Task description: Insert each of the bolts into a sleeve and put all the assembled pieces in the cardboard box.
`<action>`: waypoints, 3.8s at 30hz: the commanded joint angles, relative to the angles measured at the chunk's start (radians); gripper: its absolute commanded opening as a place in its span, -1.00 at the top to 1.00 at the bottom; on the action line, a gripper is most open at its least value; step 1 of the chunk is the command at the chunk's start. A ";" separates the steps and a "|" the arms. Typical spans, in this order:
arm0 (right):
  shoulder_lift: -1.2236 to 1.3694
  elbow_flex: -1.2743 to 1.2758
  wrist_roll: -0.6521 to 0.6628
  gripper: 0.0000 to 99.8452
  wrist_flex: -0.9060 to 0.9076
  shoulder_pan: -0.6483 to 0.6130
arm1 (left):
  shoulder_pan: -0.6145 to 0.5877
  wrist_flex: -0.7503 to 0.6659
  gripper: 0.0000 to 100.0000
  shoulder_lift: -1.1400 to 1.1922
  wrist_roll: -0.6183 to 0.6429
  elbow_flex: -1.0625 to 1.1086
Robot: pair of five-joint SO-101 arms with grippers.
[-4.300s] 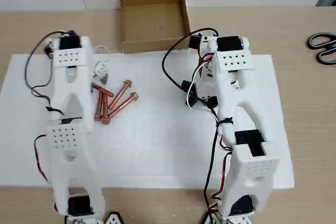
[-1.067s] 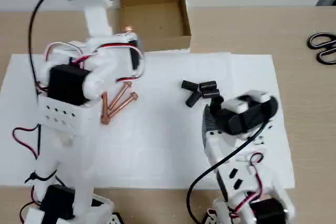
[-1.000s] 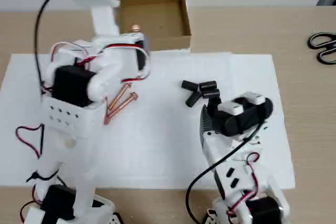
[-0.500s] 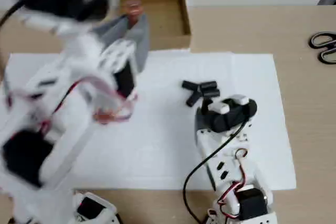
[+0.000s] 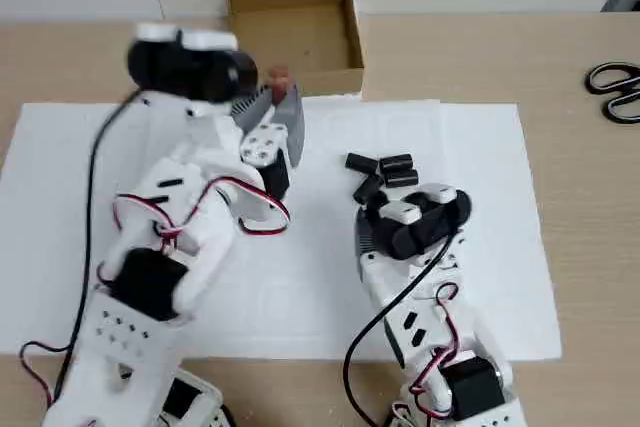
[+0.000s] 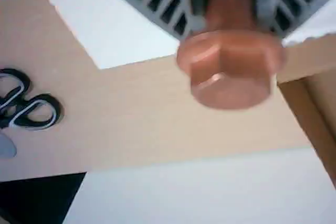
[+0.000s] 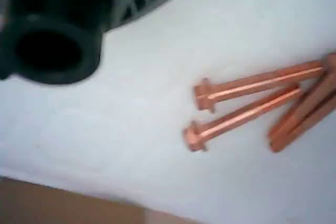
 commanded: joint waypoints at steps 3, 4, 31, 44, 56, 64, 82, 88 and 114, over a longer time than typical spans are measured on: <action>-0.018 -0.005 0.003 0.99 0.038 -0.027 | 0.023 -0.123 0.99 -0.121 -0.003 0.240; -0.018 -0.005 0.003 0.99 0.044 -0.036 | 0.031 -0.132 0.99 -0.147 -0.020 0.274; -0.008 -0.003 -0.132 0.99 0.021 -0.200 | 0.115 -0.486 0.99 -0.463 -0.080 0.677; -0.015 0.071 -0.127 0.99 -0.053 -0.269 | 0.132 -0.486 0.99 -0.463 0.038 0.696; -0.016 0.066 -0.127 0.99 -0.053 -0.274 | 0.153 -0.488 0.99 -0.463 0.037 0.757; -0.016 0.068 -0.127 0.99 -0.053 -0.274 | 0.153 -0.488 0.99 -0.463 0.037 0.753; -0.016 0.069 -0.126 0.99 -0.053 -0.269 | 0.152 -0.483 0.99 -0.465 0.038 0.691; -0.016 0.071 -0.126 0.99 -0.053 -0.269 | 0.153 -0.483 0.99 -0.468 0.040 0.691; -0.016 0.072 -0.126 0.99 -0.047 -0.268 | 0.152 -0.373 0.99 -0.465 0.127 0.687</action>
